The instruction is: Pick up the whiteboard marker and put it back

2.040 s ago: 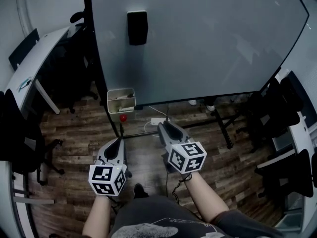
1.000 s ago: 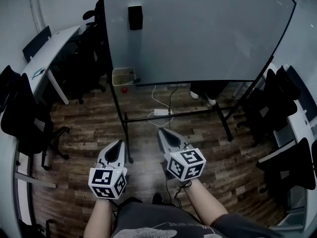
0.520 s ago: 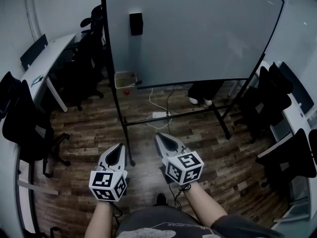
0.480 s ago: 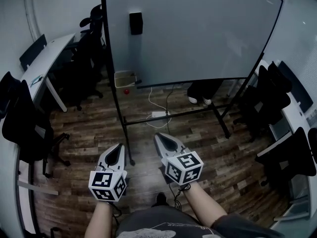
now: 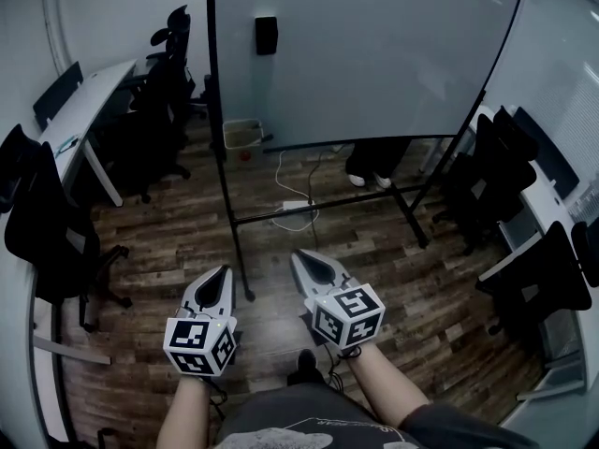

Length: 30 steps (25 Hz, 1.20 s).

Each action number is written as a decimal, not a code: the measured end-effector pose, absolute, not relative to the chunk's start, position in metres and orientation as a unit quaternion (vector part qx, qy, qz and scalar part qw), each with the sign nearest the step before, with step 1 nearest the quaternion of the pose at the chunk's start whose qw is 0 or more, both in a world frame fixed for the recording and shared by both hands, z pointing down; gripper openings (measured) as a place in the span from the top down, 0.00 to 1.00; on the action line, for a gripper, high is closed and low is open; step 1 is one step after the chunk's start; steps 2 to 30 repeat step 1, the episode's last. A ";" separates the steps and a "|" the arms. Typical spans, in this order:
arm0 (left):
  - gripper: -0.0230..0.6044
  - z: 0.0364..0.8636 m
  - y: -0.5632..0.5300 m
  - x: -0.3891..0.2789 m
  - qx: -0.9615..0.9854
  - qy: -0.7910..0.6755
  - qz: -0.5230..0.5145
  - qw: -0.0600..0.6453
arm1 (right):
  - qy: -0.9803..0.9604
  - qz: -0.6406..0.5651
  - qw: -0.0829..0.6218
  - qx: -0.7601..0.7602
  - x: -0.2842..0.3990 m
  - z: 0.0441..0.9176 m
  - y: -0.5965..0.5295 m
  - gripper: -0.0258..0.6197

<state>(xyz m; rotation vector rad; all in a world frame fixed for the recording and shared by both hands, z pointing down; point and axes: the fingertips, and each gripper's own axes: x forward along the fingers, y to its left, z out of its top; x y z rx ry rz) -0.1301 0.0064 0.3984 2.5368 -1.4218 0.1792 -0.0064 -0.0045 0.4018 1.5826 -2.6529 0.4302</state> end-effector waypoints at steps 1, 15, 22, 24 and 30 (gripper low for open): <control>0.94 0.397 0.010 -0.134 0.865 -0.485 0.060 0.112 | -0.851 0.136 0.012 0.507 -0.011 0.401 -0.001 0.93; 0.94 0.397 0.010 -0.134 0.865 -0.485 0.060 0.112 | -0.851 0.136 0.012 0.507 -0.011 0.401 -0.001 0.93; 0.94 0.397 0.010 -0.134 0.865 -0.485 0.060 0.112 | -0.851 0.136 0.012 0.507 -0.011 0.401 -0.001 0.93; 0.94 0.397 0.010 -0.134 0.865 -0.485 0.060 0.112 | -0.851 0.136 0.012 0.507 -0.011 0.401 -0.001 0.93; 0.94 0.397 0.010 -0.134 0.865 -0.485 0.060 0.112 | -0.851 0.136 0.012 0.507 -0.011 0.401 -0.001 0.93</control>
